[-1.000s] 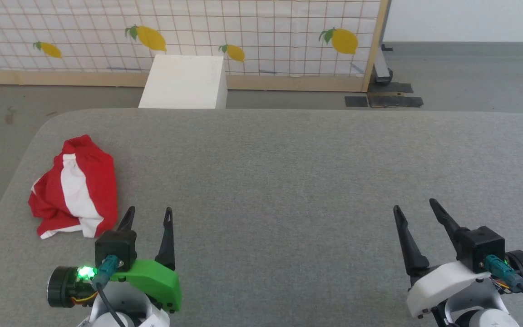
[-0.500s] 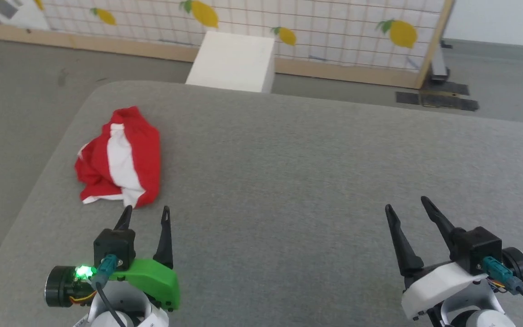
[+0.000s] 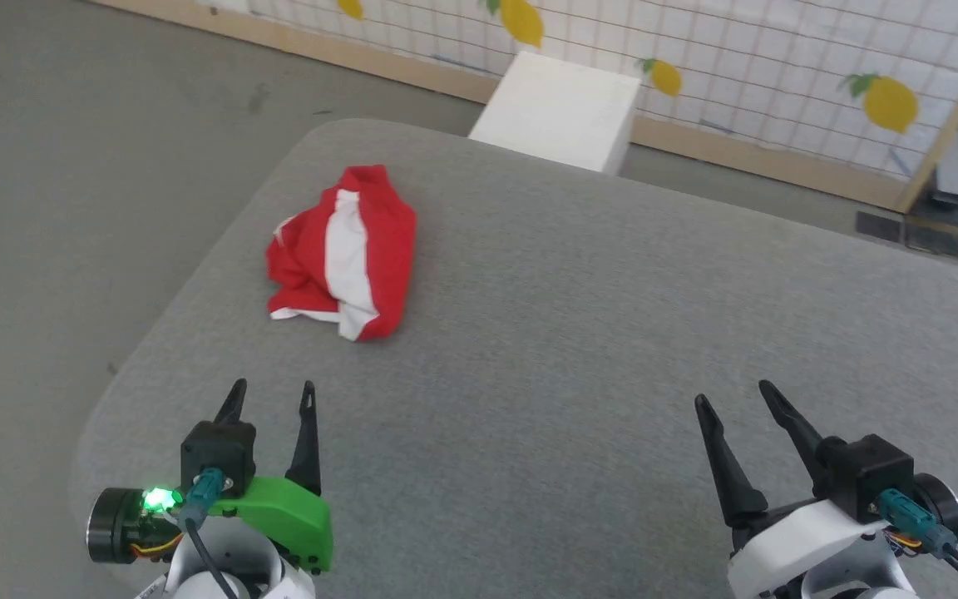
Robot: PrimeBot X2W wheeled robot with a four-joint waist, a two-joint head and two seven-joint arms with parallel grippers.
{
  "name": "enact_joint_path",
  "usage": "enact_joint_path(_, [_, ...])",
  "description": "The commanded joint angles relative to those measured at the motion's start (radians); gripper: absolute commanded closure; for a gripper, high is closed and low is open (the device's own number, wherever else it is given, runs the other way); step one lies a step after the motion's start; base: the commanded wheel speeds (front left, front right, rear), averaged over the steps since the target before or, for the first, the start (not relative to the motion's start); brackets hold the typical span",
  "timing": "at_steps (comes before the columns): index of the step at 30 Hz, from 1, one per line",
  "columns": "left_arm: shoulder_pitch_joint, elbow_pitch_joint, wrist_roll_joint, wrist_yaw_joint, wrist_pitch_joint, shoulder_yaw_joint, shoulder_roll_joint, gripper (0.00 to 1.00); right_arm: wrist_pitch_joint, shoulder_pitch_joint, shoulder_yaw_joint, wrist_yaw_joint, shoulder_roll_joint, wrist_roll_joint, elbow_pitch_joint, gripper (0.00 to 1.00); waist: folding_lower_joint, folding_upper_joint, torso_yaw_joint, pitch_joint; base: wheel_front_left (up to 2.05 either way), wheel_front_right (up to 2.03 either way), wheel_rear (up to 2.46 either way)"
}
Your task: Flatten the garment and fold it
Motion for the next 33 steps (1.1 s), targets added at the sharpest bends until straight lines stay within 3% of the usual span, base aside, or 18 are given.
enact_joint_path(1, [-0.014, 0.002, -0.004, 0.007, -0.004, -0.006, 0.009, 0.00, -0.003, 0.013, 0.001, -0.001, 0.003, 0.011, -0.006, 0.00, 0.0000, 0.0000, 0.063, -0.011, 0.00, 0.00, 0.00])
enact_joint_path(12, [-0.012, 0.003, -0.003, 0.015, -0.009, -0.023, 0.011, 0.00, -0.001, 0.021, -0.001, -0.001, 0.009, 0.016, -0.014, 0.00, 0.0000, 0.0000, 0.103, -0.013, 0.00, 0.00, 0.00])
enact_joint_path(26, [-0.012, -0.006, -0.023, 0.023, -0.001, -0.026, 0.019, 0.00, 0.006, 0.021, 0.001, -0.001, 0.012, 0.009, -0.017, 0.00, 0.0000, 0.0000, 0.076, 0.005, 0.00, 0.00, 0.00])
enact_joint_path(33, [-0.092, -0.008, -0.063, -0.035, 0.041, -0.018, 0.059, 0.00, 0.028, -0.011, -0.009, -0.001, 0.000, -0.013, -0.057, 0.00, 0.0000, 0.0000, 0.031, 0.099, 0.00, 0.00, 0.00])
